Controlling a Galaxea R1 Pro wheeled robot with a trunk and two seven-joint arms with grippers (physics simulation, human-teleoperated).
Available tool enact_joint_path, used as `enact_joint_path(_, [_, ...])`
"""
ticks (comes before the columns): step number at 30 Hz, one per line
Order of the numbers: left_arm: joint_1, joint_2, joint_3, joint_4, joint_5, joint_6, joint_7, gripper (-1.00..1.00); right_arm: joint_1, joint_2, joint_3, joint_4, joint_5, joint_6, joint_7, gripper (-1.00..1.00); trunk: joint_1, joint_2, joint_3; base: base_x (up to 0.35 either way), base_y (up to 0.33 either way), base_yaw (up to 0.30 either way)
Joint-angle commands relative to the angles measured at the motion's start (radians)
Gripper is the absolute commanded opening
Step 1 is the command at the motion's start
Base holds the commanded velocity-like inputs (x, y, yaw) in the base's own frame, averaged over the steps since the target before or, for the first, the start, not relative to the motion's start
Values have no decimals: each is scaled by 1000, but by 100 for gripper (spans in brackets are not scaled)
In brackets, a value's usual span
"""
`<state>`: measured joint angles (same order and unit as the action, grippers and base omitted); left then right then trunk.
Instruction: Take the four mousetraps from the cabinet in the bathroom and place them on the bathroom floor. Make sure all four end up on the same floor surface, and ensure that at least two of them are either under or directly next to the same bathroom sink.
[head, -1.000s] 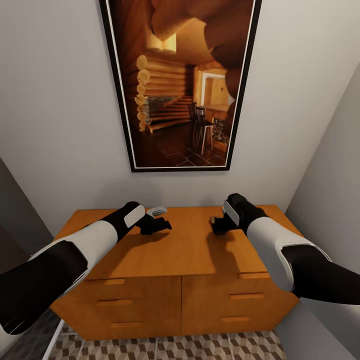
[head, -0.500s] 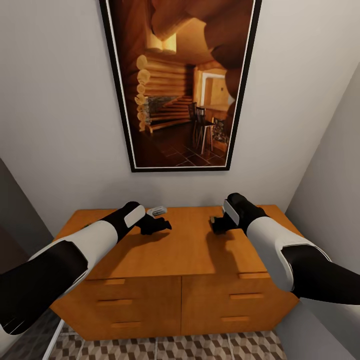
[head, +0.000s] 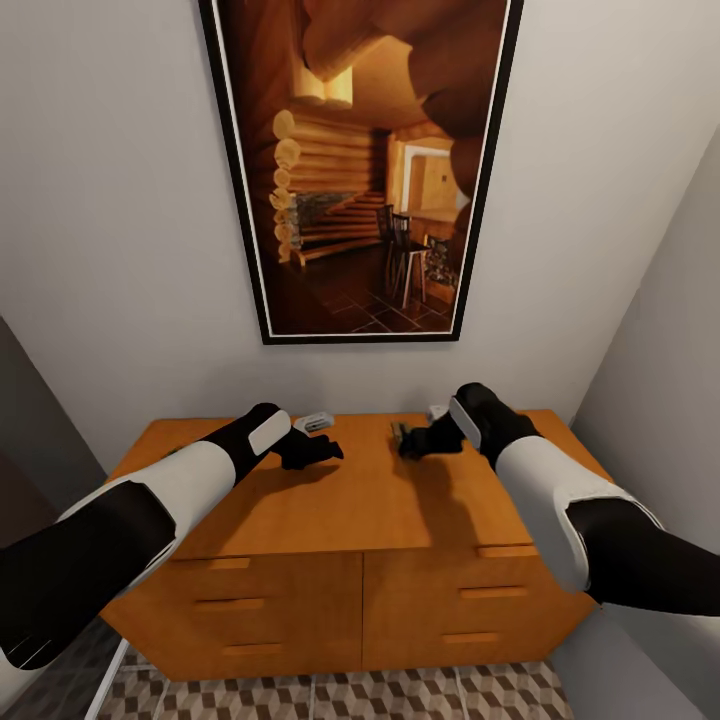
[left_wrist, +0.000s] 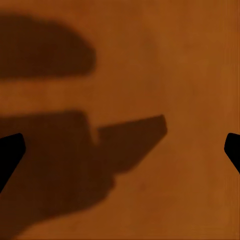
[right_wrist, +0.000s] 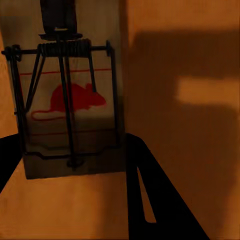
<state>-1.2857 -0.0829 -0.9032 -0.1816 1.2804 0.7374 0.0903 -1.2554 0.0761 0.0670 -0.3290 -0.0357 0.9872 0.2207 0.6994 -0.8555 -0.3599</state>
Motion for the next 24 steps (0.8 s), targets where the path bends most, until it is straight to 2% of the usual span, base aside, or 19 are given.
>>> enact_joint_path(1, [19, 0, 5, -2, 25, 1, 9, 100, 13, -1, 7, -30, -5, 4, 9, -100, 0, -1, -2, 0, 0, 0])
enact_joint_path(6, [19, 1, 4, -2, 24, 1, 10, 100, 86, -2, 8, -204, -6, 10, 22, -100, 0, -1, -2, 0, 0, 0])
enact_joint_path(11, [19, 1, 4, -2, 24, 1, 11, 100, 197, -3, 9, -440, -4, 18, 22, -100, 0, -1, -2, 0, 0, 0])
enact_joint_path(14, [19, 2, 4, -1, 24, 0, 11, 100, 251, -8, 10, -540, -1, 21, 22, -100, 0, -1, -2, 0, 0, 0])
enact_joint_path(16, [19, 2, 4, -1, 23, 0, 11, 100, 271, -13, 10, -571, -1, 22, 22, -100, 0, -1, -2, 0, 0, 0])
enact_joint_path(18, [19, 5, 3, -1, 23, 0, 12, 100, 312, -34, 9, -624, -2, 23, 22, -100, 0, -1, -2, 0, 0, 0])
enact_joint_path(19, [19, 5, 3, -1, 23, 0, 12, 100, 312, -34, 9, -624, -2, 23, 22, -100, 0, -1, -2, 0, 0, 0])
enact_joint_path(22, [18, 11, 2, -1, 20, 1, 12, 100, 341, -71, 8, -653, -5, 24, 24, -100, 0, -1, -2, 0, 0, 0])
enact_joint_path(24, [15, 14, 3, -2, 19, 2, 12, 100, 355, -83, 8, -659, -5, 24, 24, -100, 0, -1, -2, 0, 0, 0])
